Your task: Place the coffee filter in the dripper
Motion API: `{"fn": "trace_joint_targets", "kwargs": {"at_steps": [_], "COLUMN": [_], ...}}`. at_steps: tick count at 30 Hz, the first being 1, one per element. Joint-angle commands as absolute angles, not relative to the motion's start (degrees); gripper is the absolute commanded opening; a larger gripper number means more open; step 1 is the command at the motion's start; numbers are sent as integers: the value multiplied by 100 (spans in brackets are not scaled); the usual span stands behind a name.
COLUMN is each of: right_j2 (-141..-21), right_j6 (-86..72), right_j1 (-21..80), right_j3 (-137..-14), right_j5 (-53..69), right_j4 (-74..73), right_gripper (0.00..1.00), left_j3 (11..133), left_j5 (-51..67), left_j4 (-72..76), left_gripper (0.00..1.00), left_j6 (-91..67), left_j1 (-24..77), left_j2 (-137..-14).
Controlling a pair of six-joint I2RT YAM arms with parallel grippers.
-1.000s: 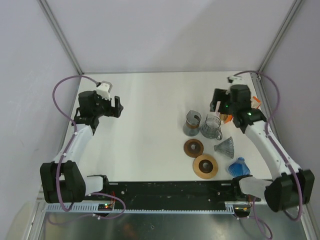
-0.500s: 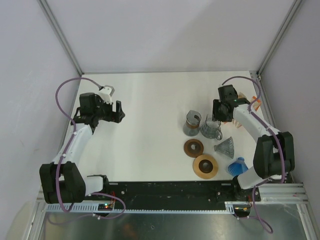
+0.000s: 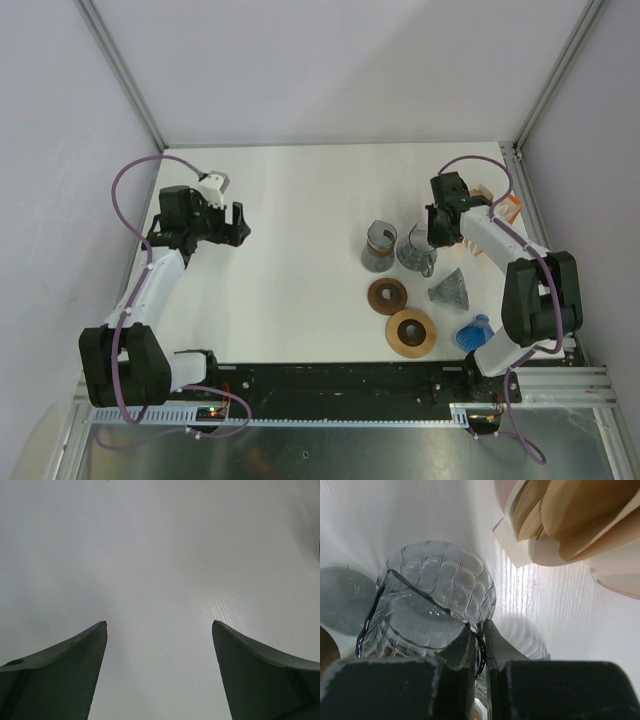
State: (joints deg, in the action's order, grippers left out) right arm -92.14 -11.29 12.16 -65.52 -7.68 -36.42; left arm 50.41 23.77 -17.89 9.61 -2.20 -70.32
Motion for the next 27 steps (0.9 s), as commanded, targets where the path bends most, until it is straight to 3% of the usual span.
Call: {"fn": "trace_joint_targets", "kwargs": {"at_steps": [1,11,14,20,27], "right_j2": [-8533,-7147,-7164,-8364,-10873], "right_j6": [-927,-136,285,939,1851], "right_j1": [1250,1986,2599,3876,5271], "right_j3": [-6829,-7706,-8263,-9962,-12151], "right_j5": [-1129,-2531,-2161,267,-361], "right_j4": [-3422,-2850,-2833,-3881,-5585], "right_gripper": [0,0,0,0,0], "left_j3": [5265,5304,5287,5320,5330], "left_j5": [2469,2335,2265,1740,1278], "left_j4": [-1814,-1860,-1858,-1854,-1848], "left_gripper": [90,91,91,95,98], "left_j6": [1093,1136,1148,1193,1230], "left_j1": [-194,-194,-200,-203,-308], "left_j2": [-6994,-6991,-6989,-6935,-6932]}}
